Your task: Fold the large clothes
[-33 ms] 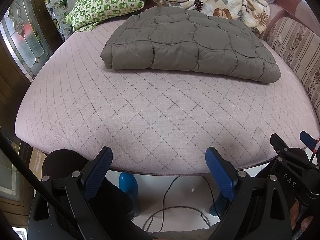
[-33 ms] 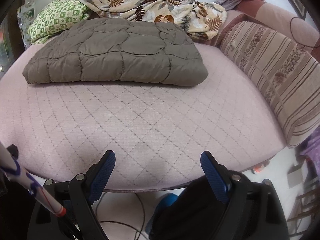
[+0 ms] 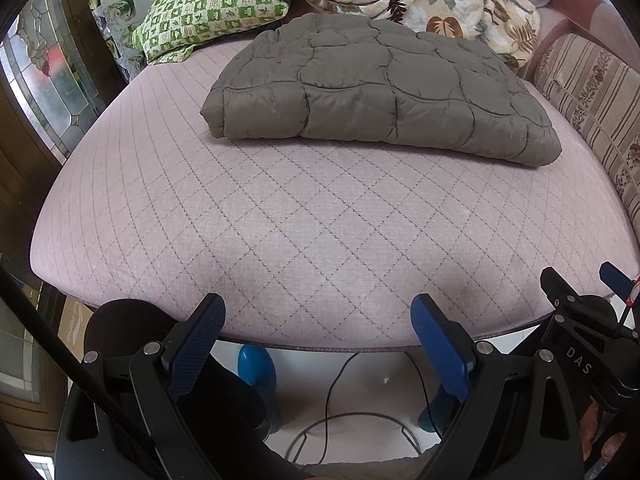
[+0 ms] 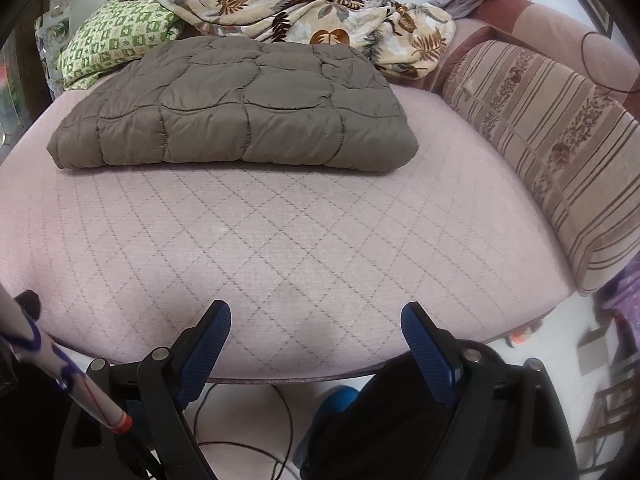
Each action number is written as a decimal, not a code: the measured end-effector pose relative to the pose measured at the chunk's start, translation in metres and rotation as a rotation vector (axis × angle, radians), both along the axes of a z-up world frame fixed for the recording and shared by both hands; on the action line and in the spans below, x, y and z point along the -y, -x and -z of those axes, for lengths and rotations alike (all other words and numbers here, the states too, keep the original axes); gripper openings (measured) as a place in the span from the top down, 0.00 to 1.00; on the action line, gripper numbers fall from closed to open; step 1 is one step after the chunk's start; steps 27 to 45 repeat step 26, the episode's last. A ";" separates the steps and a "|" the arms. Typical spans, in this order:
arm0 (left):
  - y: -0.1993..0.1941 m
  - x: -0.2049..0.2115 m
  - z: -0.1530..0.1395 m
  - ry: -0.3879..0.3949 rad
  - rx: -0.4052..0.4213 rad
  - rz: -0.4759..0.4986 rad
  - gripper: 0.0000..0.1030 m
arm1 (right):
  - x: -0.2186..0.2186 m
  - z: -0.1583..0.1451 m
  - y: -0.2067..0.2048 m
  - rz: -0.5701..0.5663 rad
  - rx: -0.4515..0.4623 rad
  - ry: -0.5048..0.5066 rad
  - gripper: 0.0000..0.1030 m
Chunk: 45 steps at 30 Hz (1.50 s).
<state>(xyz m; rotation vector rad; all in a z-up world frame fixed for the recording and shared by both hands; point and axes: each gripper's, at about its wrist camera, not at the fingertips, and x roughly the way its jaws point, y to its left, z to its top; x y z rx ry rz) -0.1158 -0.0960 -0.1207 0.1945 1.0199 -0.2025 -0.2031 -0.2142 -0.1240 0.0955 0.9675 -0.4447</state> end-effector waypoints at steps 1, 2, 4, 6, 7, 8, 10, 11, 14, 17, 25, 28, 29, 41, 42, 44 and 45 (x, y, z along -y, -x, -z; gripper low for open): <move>0.000 0.001 0.000 -0.002 0.002 -0.001 0.10 | -0.001 0.000 0.000 -0.002 -0.002 0.001 0.13; 0.000 0.001 0.000 -0.004 0.003 -0.001 0.09 | -0.002 0.000 -0.001 -0.003 -0.003 0.003 0.13; 0.000 0.002 0.000 -0.007 0.006 -0.002 0.10 | -0.002 0.000 0.000 -0.005 -0.002 0.001 0.12; 0.001 0.002 -0.001 -0.009 0.012 -0.001 0.10 | -0.002 -0.001 0.000 -0.007 0.003 -0.002 0.12; 0.002 0.002 -0.001 -0.011 0.015 0.000 0.10 | -0.003 -0.002 0.001 -0.007 0.005 -0.002 0.12; 0.002 0.002 -0.002 -0.012 0.019 0.001 0.10 | -0.002 -0.002 0.000 -0.007 0.007 -0.002 0.12; 0.003 0.001 -0.002 -0.012 0.022 0.003 0.10 | -0.002 -0.003 0.001 -0.010 0.008 -0.001 0.12; 0.002 0.002 -0.002 -0.011 0.021 0.003 0.10 | -0.002 -0.003 0.001 -0.012 0.007 -0.002 0.12; 0.003 0.001 -0.002 -0.011 0.021 0.001 0.10 | -0.004 -0.003 0.000 -0.018 0.005 -0.003 0.12; 0.003 0.000 -0.003 -0.004 0.020 -0.001 0.10 | -0.007 -0.004 0.001 -0.024 0.008 0.000 0.12; 0.005 0.001 -0.004 -0.002 0.041 0.008 0.10 | -0.007 -0.004 -0.001 -0.025 0.002 0.001 0.12; 0.004 0.001 -0.005 -0.004 0.043 0.009 0.10 | -0.008 -0.004 0.000 -0.026 0.001 0.002 0.12; 0.004 0.001 -0.005 -0.004 0.043 0.009 0.10 | -0.008 -0.004 0.000 -0.026 0.001 0.002 0.12; 0.004 0.001 -0.005 -0.004 0.043 0.009 0.10 | -0.008 -0.004 0.000 -0.026 0.001 0.002 0.12; 0.004 0.001 -0.005 -0.004 0.043 0.009 0.10 | -0.008 -0.004 0.000 -0.026 0.001 0.002 0.12; 0.004 0.001 -0.005 -0.004 0.043 0.009 0.10 | -0.008 -0.004 0.000 -0.026 0.001 0.002 0.12; 0.004 0.001 -0.005 -0.004 0.043 0.009 0.10 | -0.008 -0.004 0.000 -0.026 0.001 0.002 0.12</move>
